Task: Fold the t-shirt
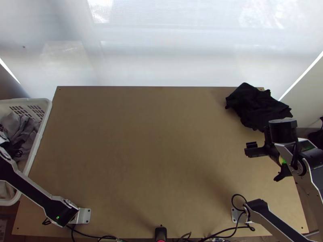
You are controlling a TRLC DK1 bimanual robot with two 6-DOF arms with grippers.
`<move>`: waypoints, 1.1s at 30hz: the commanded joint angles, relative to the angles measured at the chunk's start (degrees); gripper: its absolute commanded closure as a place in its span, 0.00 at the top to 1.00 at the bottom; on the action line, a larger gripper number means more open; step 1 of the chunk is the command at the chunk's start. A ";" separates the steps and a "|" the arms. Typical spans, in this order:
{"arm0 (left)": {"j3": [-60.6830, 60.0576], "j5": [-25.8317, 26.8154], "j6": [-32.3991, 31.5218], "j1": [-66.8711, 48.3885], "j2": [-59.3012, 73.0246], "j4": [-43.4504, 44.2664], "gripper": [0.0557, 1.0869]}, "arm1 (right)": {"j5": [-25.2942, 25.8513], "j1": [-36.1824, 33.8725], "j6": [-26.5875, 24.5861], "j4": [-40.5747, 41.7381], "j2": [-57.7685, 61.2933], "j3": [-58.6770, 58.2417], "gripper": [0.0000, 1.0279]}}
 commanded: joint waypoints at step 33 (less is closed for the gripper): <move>21.14 31.31 -3.76 -13.79 -63.13 -8.99 0.04 | -0.02 4.81 -1.33 1.33 -5.17 3.54 0.95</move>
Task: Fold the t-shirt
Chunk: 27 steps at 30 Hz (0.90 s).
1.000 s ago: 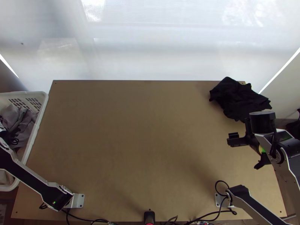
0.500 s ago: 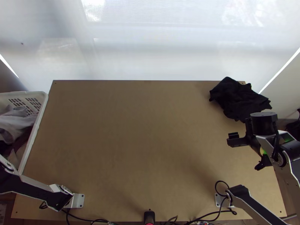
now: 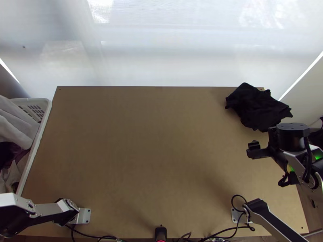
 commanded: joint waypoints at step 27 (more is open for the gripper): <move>-9.82 -3.19 1.75 -83.79 -3.81 -8.04 0.04 | 0.36 -0.77 -5.91 3.00 -0.36 6.28 0.95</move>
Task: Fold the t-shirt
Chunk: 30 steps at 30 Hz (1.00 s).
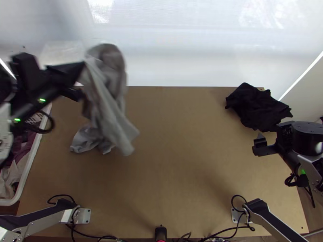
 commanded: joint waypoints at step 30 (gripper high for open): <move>-1.59 -8.90 3.56 -33.37 27.26 -3.55 0.95 | -1.40 3.89 -3.41 1.96 -1.26 -13.02 0.95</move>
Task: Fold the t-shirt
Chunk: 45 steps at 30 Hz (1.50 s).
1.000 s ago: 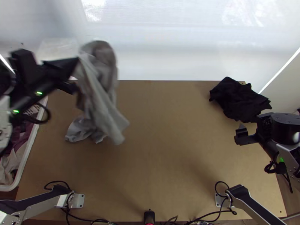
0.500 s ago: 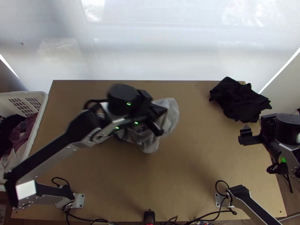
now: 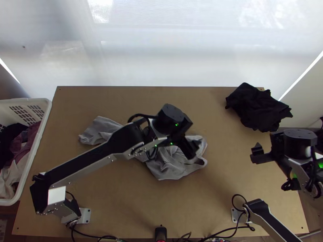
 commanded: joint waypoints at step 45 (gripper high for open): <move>-30.91 0.00 1.20 31.96 -19.61 -10.81 0.95 | -28.08 16.87 6.33 21.06 38.01 -16.43 0.71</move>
